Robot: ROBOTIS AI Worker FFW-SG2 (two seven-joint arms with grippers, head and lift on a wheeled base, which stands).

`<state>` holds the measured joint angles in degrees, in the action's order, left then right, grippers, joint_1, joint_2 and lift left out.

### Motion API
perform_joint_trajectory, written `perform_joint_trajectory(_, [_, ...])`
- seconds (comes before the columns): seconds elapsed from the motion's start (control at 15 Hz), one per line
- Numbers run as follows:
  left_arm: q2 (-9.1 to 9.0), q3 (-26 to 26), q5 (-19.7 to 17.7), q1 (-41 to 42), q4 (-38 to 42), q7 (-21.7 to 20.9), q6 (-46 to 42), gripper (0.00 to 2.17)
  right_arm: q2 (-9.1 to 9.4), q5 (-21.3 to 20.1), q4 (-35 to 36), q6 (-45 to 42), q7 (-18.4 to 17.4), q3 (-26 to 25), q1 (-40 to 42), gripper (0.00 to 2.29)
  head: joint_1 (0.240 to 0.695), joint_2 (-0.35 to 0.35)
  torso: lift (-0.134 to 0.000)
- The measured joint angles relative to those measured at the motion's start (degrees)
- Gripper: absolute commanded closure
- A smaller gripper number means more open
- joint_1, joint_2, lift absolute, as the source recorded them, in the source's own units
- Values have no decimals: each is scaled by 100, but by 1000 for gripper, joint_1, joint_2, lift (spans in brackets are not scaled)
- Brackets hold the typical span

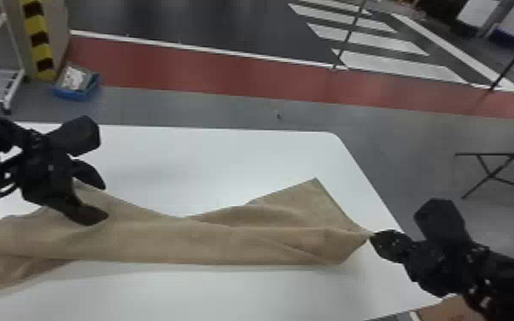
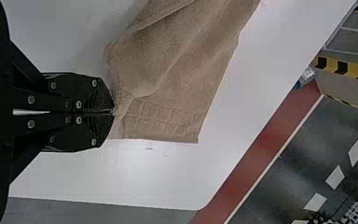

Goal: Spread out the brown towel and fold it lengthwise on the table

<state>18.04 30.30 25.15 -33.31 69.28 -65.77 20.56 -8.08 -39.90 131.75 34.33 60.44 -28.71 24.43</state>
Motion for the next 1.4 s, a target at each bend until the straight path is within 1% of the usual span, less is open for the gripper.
perform_joint_trajectory(0.07, [-1,23,89,0,-48,7,-12,444,0,0,0,-23,-5,-12,21,1568,695,-350,-124])
perform_joint_trajectory(0.13, [-2,38,166,0,-90,-4,-18,525,0,3,0,-50,-7,-24,38,1571,695,-350,-124])
perform_joint_trajectory(0.2, [-2,47,220,0,-113,-36,-20,653,0,6,1,-67,-7,-36,47,1568,695,-350,-124])
perform_joint_trajectory(0.4, [-3,54,326,-5,-175,-168,-21,660,3,9,10,-79,-7,-62,60,1568,695,-350,-124])
perform_joint_trajectory(0.47, [-3,55,349,-18,-198,-242,-21,839,6,9,11,-79,-7,-64,61,1568,695,-350,-124])
perform_joint_trajectory(0.6, [5,55,389,-28,-212,-323,-33,1757,8,9,12,-79,-15,-66,61,1568,695,-350,-124])
perform_joint_trajectory(0.67, [23,50,390,-28,-205,-261,-42,1821,8,9,11,-79,-21,-70,59,1568,695,-350,-124])
perform_joint_trajectory(0.8, [97,-48,350,31,-78,-142,-53,1821,8,9,0,-79,-25,-84,42,1568,695,-342,-124])
perform_joint_trajectory(0.93, [286,-334,225,273,473,-188,69,1821,-5,9,-25,-79,-47,-130,-1,1568,695,-339,-124])
perform_joint_trajectory(1.07, [573,-735,55,680,1327,-329,448,1821,-45,9,-73,-70,-72,-181,-84,1568,695,-329,-124])
perform_joint_trajectory(1.13, [761,-977,-55,961,1846,-436,690,1821,-72,10,-98,-49,-79,-197,-153,1571,695,-324,-124])
perform_joint_trajectory(1.4, [1367,-1601,-273,2102,3328,-776,1168,1798,-177,18,-137,22,-85,-224,-390,1568,695,-313,-124])
